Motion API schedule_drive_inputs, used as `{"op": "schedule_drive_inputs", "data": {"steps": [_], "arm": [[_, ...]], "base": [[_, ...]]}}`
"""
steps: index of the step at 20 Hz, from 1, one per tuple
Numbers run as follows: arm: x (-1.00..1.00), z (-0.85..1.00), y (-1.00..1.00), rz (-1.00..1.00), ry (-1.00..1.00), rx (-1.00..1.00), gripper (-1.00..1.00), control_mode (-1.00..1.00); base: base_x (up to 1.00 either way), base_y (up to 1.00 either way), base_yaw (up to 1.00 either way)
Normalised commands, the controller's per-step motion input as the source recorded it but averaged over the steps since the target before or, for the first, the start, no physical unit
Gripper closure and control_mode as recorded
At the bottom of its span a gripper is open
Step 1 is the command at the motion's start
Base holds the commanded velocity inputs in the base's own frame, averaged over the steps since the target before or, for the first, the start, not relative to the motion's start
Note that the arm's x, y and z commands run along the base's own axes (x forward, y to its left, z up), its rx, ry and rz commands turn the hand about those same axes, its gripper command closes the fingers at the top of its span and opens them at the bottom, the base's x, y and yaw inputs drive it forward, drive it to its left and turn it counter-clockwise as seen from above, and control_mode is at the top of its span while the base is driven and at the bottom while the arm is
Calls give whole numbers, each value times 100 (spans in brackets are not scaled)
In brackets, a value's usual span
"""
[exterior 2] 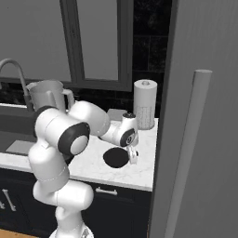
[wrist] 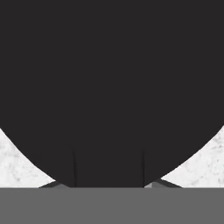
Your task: Close the lid blender by securely placing the lid on top.
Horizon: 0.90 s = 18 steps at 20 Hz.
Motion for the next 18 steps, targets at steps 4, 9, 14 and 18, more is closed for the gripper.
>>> {"op": "schedule_drive_inputs", "data": {"steps": [4,9,14,18], "arm": [[-16,60,19,0,-12,0,100,-100],[-38,98,18,0,-31,0,100,-100],[-48,100,20,0,-29,0,100,-100],[-54,100,20,-1,-21,0,100,-100]], "base": [[0,0,0],[0,0,0],[0,0,0],[0,0,0]]}}
